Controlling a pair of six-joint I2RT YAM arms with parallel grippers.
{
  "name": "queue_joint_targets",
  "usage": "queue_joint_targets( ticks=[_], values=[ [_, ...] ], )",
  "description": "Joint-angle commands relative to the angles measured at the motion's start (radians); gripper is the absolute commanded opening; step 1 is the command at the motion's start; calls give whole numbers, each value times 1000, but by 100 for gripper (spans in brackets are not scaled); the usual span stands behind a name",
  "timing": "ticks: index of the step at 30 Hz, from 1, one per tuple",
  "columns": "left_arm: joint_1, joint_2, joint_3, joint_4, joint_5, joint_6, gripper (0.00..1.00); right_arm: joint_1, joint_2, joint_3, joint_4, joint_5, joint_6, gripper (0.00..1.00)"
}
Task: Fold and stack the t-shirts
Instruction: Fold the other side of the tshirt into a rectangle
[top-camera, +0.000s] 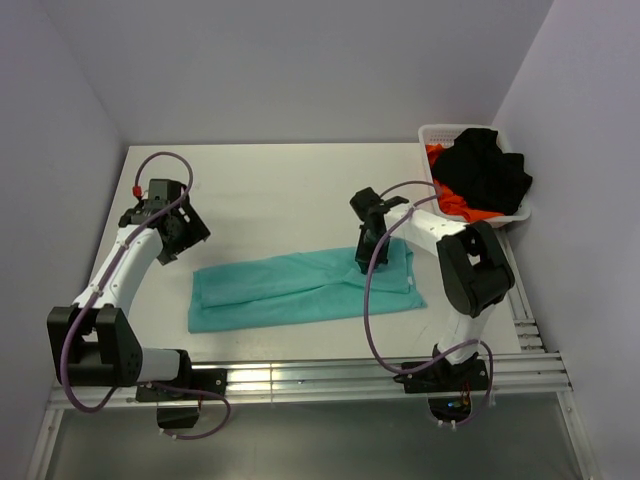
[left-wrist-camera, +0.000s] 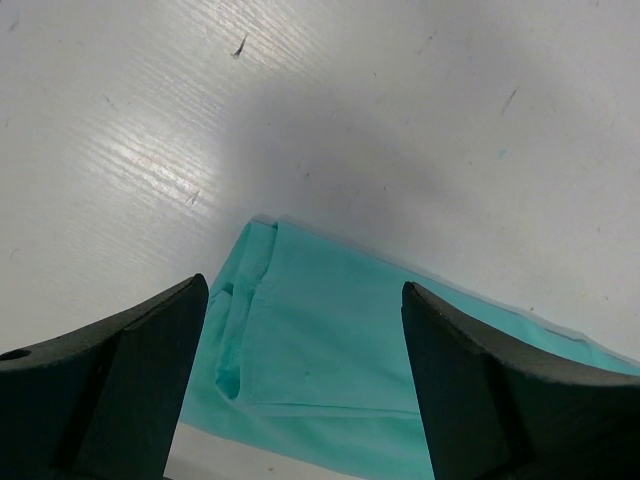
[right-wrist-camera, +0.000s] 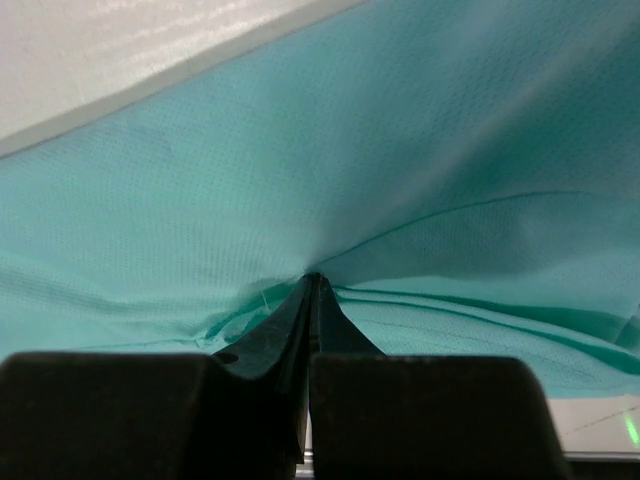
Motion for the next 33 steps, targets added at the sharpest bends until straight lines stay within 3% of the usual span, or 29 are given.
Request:
queue_joint_targets(
  ticks=[1,11,16,21,28,33],
  values=[
    [15,5,20,37,19,27,85,23,-58,-5,-57,6,9,0],
    [46,17,3,58,31,35,84,49,-299,-45,-290,48,-50,0],
    [46,26,5,66,36,30,84,47,-349,-5,-315,61,-57,0],
    [44,46,16,69,55,20,83,30,-238,38,-222,146,-66,0],
    [44,55,69,43,52,33,83,21,-5,70,-76,104,-89,0],
    [46,37,65,40,40,37,83,23,56,100,-47,101,-98,0]
  ],
)
